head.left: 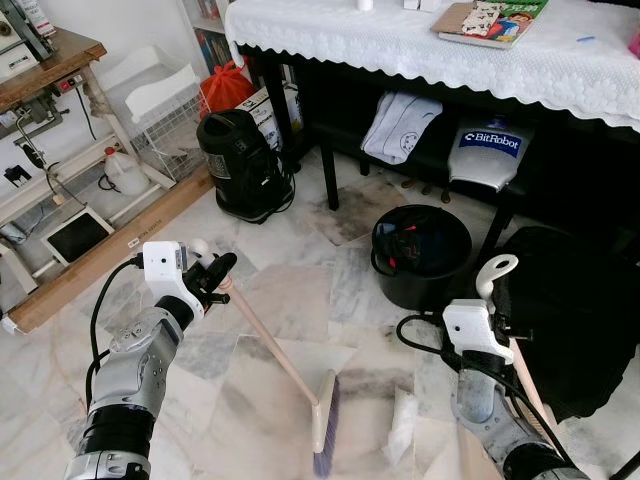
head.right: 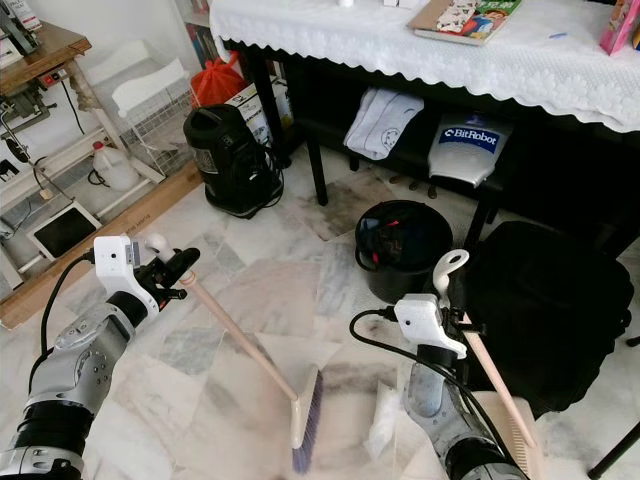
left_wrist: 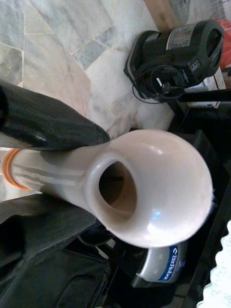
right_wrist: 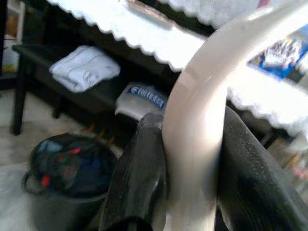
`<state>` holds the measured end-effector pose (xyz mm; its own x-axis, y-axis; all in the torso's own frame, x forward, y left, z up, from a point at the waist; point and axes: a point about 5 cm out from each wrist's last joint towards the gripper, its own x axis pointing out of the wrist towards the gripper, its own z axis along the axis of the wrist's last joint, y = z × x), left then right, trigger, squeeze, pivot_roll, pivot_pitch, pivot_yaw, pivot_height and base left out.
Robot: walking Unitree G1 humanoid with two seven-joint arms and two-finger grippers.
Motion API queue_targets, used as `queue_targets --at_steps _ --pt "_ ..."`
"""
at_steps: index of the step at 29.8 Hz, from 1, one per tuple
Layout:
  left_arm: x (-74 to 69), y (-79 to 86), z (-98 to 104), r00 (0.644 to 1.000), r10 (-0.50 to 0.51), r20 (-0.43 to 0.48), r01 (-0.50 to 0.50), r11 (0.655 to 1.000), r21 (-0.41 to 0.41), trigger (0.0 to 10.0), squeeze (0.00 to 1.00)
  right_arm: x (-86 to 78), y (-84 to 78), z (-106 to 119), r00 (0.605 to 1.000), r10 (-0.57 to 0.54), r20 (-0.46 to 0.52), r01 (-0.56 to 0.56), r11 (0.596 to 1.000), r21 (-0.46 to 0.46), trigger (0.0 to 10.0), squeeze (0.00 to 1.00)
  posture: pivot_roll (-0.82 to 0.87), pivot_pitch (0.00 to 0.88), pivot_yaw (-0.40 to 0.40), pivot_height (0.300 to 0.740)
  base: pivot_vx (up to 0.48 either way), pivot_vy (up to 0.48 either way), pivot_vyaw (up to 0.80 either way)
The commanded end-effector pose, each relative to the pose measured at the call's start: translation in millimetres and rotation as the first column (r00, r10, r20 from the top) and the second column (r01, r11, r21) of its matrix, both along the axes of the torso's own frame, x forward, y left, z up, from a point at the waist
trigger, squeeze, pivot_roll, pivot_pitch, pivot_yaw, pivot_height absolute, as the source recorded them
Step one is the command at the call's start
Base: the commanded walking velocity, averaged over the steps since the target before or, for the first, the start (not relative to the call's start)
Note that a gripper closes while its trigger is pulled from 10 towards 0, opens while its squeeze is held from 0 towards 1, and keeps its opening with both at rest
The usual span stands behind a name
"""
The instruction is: Sweep floor
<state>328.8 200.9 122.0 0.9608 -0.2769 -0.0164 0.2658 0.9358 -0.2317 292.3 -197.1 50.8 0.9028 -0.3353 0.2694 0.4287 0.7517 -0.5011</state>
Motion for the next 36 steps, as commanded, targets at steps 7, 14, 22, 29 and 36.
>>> queue_targets --at_steps 7,14,22,29,36 --pt "-1.2 2.5 6 1.0 0.005 0.028 -0.004 1.0 -0.027 10.0 0.0 -20.9 -15.9 -26 0.984 -0.136 -0.111 0.156 0.969 0.192 10.0 0.0 0.11 0.102 0.168 0.74 0.0 0.0 0.0" --pt "-1.1 0.9 5 1.0 0.008 0.021 -0.007 0.999 -0.045 10.0 0.0 -24.7 -13.5 -31 0.984 -0.118 -0.131 0.148 0.958 0.245 10.0 0.0 0.11 0.1 0.169 0.74 0.0 0.0 0.0" --pt "2.3 -2.2 1 1.0 0.022 0.009 -0.021 0.998 -0.051 10.0 0.0 -30.5 -2.1 -43 0.979 -0.076 -0.19 0.138 0.93 0.339 10.0 0.0 0.11 0.108 0.171 0.74 0.0 0.0 0.0" --pt "4.8 -3.6 -7 0.999 0.03 -0.012 -0.031 0.999 -0.024 10.0 0.0 -34.9 4.1 -48 0.977 -0.05 -0.208 0.124 0.925 0.359 10.0 0.0 0.11 0.108 0.171 0.74 0.0 0.0 0.0" --pt "2.6 -17.7 -15 0.996 -0.072 -0.057 0.072 0.997 -0.005 10.0 0.0 -35.5 0.9 -48 0.978 -0.052 -0.205 0.125 0.923 0.364 10.0 0.0 0.09 0.116 0.168 0.74 0.0 0.0 0.0"
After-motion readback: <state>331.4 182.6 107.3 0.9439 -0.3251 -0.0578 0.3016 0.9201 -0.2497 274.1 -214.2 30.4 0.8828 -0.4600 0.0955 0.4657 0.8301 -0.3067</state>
